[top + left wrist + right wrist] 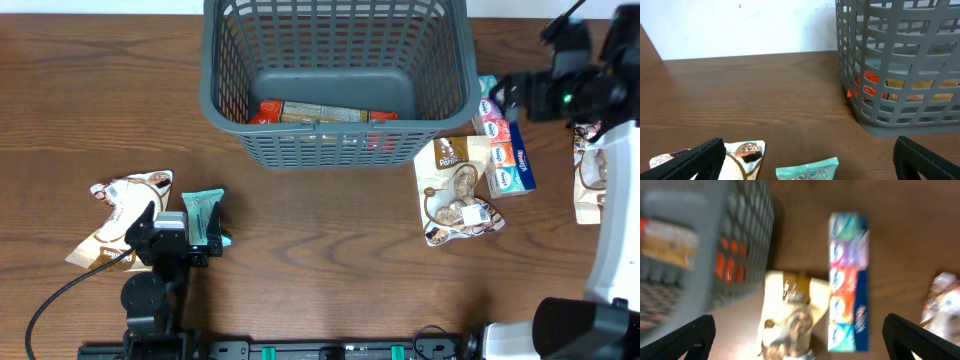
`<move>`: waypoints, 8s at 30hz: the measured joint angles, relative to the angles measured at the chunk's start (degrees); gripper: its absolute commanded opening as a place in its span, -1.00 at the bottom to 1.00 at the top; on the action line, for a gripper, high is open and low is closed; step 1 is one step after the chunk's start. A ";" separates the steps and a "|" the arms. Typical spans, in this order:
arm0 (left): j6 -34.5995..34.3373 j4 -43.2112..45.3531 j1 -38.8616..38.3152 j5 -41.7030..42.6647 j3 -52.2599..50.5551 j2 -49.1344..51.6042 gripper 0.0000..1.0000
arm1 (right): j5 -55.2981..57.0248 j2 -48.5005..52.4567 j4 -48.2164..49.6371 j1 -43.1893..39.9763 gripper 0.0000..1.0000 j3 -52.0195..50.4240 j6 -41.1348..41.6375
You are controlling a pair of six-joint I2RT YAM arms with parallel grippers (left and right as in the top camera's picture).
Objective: Pack container
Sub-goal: 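Release the spaghetti pack into the basket and withdraw right gripper, then move the right gripper to the Pantree pouch and grasp it, then lift the Pantree pouch and carry it into the basket, then open the right gripper to drop the pouch and withdraw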
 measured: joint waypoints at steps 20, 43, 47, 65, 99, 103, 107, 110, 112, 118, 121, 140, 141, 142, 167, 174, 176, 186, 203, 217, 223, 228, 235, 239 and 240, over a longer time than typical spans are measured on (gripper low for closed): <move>0.00 0.00 0.00 0.02 0.00 0.07 0.97 | 1.88 -19.61 -1.90 0.00 0.99 -27.91 -2.69; 0.00 0.00 0.00 0.02 0.00 0.17 0.97 | 6.49 -8.63 22.05 1.25 0.99 -42.80 3.58; 0.00 0.00 0.00 0.02 0.00 0.22 0.97 | 6.45 -5.40 25.03 3.13 0.98 -42.80 3.76; 0.00 0.00 0.00 0.00 0.00 0.22 0.97 | 7.13 0.72 29.33 6.86 0.99 -42.82 3.80; 0.00 0.00 0.00 0.00 0.00 0.22 0.97 | 8.04 0.72 40.63 6.86 -0.59 -54.05 5.18; 0.00 0.00 0.00 0.02 0.00 0.22 0.97 | 7.85 0.37 40.81 6.86 -0.78 -53.92 5.35; 0.00 0.00 0.00 0.02 0.00 0.22 0.97 | 8.22 -0.28 40.54 6.86 -0.97 -53.81 5.88; 0.00 0.00 0.00 0.02 0.00 0.22 0.97 | 8.15 -0.33 40.54 6.86 -0.97 -53.81 5.86; 0.00 0.00 0.00 0.02 0.00 0.22 0.97 | 8.15 -0.33 40.54 6.86 -0.98 -53.81 5.86; 0.00 0.00 0.00 0.02 0.00 0.22 0.97 | 8.15 -0.33 40.59 6.86 -0.97 -53.81 5.86; 0.00 0.00 0.00 0.00 0.00 0.22 0.97 | 8.15 -0.33 40.92 6.86 -0.97 -53.81 5.86; 0.00 0.00 0.00 0.02 0.00 0.22 0.97 | 11.93 -4.31 35.56 6.86 -0.98 -42.58 5.97; 0.00 0.00 0.00 0.00 0.00 0.22 0.97 | 12.55 -5.35 35.47 6.86 -0.98 -40.92 5.95; 0.00 0.00 0.00 0.02 0.00 0.22 0.97 | 13.31 -6.58 35.50 6.86 -0.97 -39.15 5.95; 0.00 0.00 0.00 0.02 0.00 0.22 0.97 | 6.40 -18.16 41.31 8.63 -0.98 -15.89 -5.35; 0.00 0.00 0.00 0.02 0.00 0.22 0.97 | -2.51 -16.09 40.30 17.11 -0.99 -8.94 -19.06; 0.00 0.00 0.00 0.02 0.00 0.22 0.97 | -1.36 -14.08 38.86 19.47 -0.98 -6.71 -22.10; 0.00 0.00 0.00 0.02 0.00 0.22 0.97 | 6.29 2.12 30.25 28.30 -0.98 3.26 -35.15; 0.00 0.00 0.00 0.02 0.00 0.22 0.97 | 3.67 18.23 12.24 33.81 -0.81 4.24 -43.95; -0.24 0.00 0.00 0.04 0.00 0.22 0.97 | 3.61 21.09 10.36 33.81 0.15 4.35 -42.34; -0.44 0.00 0.00 0.04 0.00 0.22 0.97 | 3.72 20.70 11.43 33.81 0.68 4.90 -41.13; -0.79 0.00 0.00 0.04 0.00 0.22 0.97 | 5.20 17.53 18.10 33.24 0.99 6.45 -37.16; -1.51 0.00 0.00 0.04 0.00 0.22 0.97 | 6.69 7.76 26.67 28.59 0.98 7.93 -29.20; -1.51 0.00 0.00 0.04 0.00 0.22 0.97 | 5.62 2.71 28.79 23.21 0.99 8.48 -22.25; -1.51 0.00 0.00 0.04 0.00 0.22 0.97 | 4.42 1.55 28.72 20.85 0.99 8.66 -20.55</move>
